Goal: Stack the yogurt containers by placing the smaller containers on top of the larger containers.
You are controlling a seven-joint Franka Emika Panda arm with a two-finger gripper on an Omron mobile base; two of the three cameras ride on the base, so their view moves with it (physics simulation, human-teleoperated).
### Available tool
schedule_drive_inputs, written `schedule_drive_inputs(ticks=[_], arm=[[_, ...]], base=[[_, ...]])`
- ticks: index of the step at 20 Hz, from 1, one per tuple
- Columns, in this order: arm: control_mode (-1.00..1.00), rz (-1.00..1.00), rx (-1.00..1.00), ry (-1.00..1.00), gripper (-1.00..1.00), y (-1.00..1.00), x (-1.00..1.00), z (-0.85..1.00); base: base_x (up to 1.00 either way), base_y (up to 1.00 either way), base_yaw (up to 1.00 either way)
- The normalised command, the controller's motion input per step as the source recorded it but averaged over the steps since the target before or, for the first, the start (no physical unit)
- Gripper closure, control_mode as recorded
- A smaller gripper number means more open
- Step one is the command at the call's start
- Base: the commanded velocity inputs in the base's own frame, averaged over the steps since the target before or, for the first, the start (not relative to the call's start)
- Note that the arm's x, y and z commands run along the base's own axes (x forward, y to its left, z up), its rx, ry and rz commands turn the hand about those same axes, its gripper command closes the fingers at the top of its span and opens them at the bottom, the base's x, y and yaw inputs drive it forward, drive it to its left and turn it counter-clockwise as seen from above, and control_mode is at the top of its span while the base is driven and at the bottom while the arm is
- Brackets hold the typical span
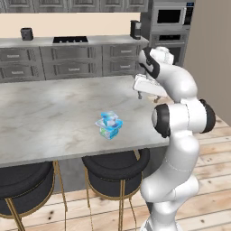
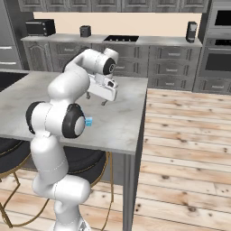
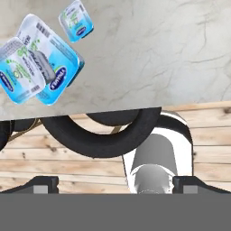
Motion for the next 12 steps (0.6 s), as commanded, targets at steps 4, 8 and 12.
schedule_drive_inputs(ticks=[4, 8, 12], arm=[[-1.0, -0.01, 0.02, 0.01, -1.0, -0.02, 0.17, -0.14], [-1.0, 0.0, 0.0, 0.01, -1.0, -0.08, 0.13, -0.15], [-1.0, 0.0, 0.0, 0.01, -1.0, -0.06, 0.11, -0.12]], base=[[0.0, 0.0, 0.0], [0.0, 0.0, 0.0], [0.0, 0.0, 0.0]])
